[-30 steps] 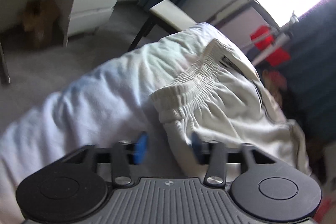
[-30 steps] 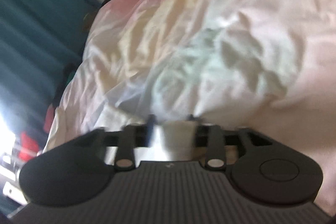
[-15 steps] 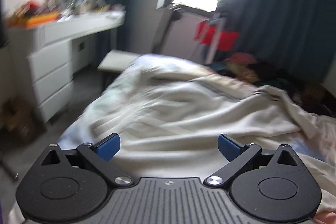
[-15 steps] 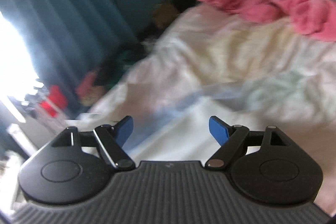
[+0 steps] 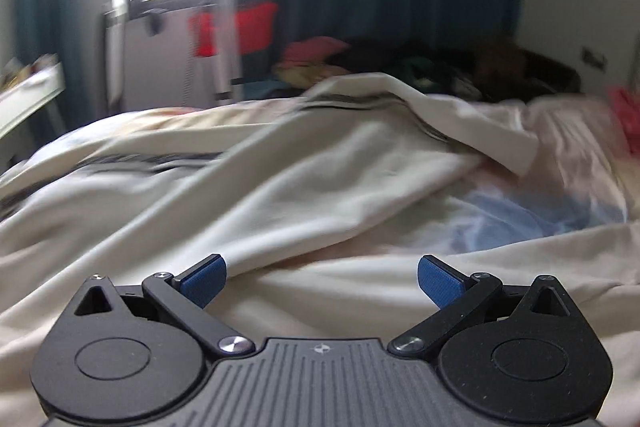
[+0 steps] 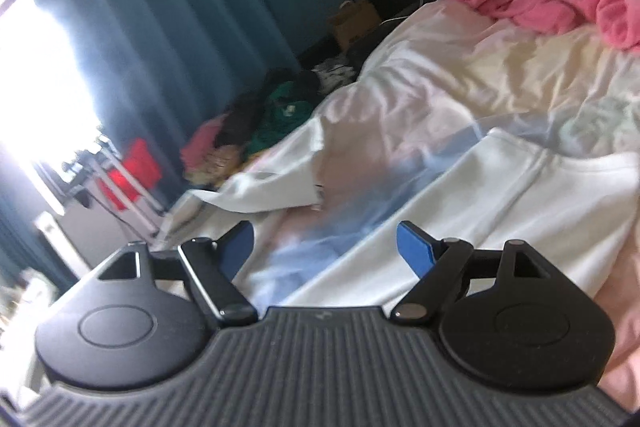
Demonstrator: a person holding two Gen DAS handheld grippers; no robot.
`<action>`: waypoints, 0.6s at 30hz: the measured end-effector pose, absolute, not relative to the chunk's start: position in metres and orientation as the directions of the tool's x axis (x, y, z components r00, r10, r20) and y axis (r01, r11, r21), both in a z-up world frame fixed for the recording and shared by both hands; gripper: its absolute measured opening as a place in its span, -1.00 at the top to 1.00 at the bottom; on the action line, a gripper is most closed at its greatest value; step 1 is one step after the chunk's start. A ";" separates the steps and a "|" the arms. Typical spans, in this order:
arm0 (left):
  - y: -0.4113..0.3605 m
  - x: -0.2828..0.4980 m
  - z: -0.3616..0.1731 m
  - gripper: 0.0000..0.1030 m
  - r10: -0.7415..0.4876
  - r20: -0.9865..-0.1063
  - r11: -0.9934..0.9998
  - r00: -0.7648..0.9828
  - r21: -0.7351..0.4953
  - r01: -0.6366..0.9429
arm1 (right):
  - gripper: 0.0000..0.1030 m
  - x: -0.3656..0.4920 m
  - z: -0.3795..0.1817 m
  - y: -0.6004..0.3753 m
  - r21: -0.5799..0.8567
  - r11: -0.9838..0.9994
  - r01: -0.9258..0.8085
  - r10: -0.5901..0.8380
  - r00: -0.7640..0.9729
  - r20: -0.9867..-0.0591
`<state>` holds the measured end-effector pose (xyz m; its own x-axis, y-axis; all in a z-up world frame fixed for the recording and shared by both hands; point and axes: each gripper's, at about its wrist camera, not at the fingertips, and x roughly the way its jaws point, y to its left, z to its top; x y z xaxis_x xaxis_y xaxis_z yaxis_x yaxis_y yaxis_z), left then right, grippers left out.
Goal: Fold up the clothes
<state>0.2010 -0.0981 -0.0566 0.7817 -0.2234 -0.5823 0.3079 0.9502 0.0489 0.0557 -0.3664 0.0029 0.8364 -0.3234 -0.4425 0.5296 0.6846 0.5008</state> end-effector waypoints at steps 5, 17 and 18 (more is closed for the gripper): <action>-0.189 0.263 -0.102 -0.97 -0.205 -0.588 0.888 0.782 0.225 0.402 | -0.58 0.072 -0.017 -0.380 0.522 0.636 0.569 -0.348 0.815 -0.463; -0.308 0.349 -0.129 0.86 -0.199 -0.565 0.791 0.800 0.389 0.472 | -0.58 0.117 -0.065 -0.404 0.523 0.564 0.639 -0.424 0.768 -0.481; -0.307 0.345 -0.123 0.89 -0.226 -0.548 0.791 0.806 0.379 0.479 | -0.57 0.118 -0.066 -0.405 0.521 0.560 0.644 -0.430 0.763 -0.482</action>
<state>0.3448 -0.3070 -0.1235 0.8056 -0.2255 -0.5479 0.4794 0.7915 0.3791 0.1184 -0.4049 -0.0656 0.7633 -0.4297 -0.4824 0.6444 0.5595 0.5212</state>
